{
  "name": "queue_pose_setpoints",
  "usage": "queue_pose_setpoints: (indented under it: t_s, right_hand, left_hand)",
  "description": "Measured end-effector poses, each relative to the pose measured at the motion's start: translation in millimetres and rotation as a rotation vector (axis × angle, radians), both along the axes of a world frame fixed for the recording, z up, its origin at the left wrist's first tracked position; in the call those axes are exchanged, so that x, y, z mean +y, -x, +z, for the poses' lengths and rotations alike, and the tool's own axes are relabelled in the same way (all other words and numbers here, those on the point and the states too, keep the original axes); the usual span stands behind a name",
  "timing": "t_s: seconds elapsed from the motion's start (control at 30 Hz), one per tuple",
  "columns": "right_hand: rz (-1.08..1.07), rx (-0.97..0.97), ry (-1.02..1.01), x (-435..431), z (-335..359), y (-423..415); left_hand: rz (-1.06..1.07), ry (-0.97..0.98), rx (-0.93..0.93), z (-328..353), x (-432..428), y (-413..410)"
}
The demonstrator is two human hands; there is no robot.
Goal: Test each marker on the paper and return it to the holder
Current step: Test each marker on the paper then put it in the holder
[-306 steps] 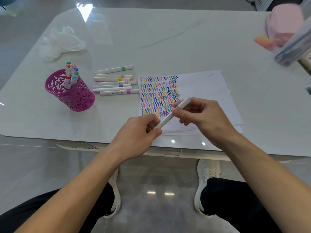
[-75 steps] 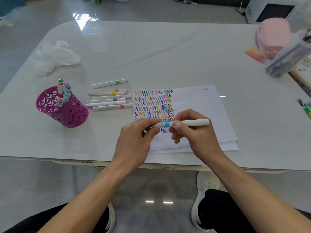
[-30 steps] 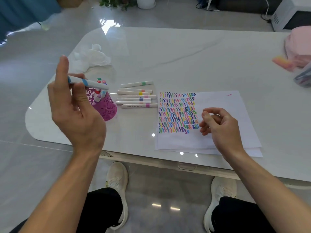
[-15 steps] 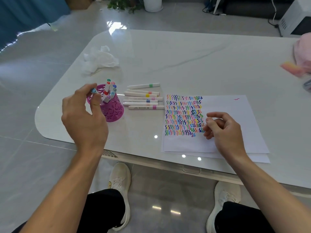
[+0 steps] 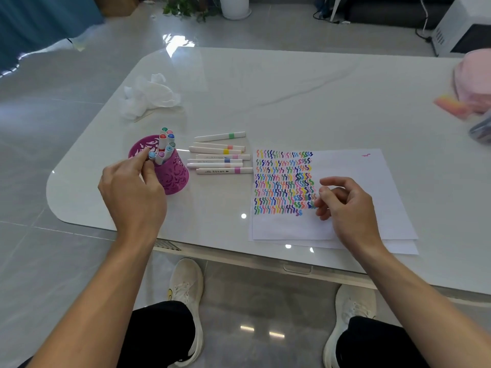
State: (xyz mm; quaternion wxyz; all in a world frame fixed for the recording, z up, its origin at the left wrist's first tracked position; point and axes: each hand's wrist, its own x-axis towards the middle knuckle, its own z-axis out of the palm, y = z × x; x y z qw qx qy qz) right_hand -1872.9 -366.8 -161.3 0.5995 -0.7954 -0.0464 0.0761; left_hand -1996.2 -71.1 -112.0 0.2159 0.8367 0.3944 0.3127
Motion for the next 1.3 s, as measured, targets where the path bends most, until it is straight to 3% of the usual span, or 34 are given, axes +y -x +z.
queue_pose_setpoints:
  t_s: [0.3, 0.47, 0.63, 0.87, 1.03, 1.3]
  right_hand:
    - [0.001, -0.002, 0.010, -2, 1, 0]
    - [-0.028, 0.009, 0.032, -8, 1, 0]
    - [-0.034, 0.084, 0.107, -15, -4, -4]
    - [-0.044, 0.118, 0.129, -18, -5, -2]
    - [-0.026, 0.134, 0.110, -22, -4, 3]
    - [-0.025, 0.129, 0.124, -21, -4, 5]
  left_hand:
    - [-0.129, -0.158, -0.176, 10, -21, -4]
    - [-0.337, -0.272, -0.227, 4, -44, -9]
    - [-0.544, -0.171, -0.029, -15, -60, -22]
    - [-0.543, -0.039, 0.368, -45, -64, -43]
    - [-0.571, -0.050, 0.464, -58, -67, -50]
    - [-0.489, -0.145, 0.423, -57, -72, -52]
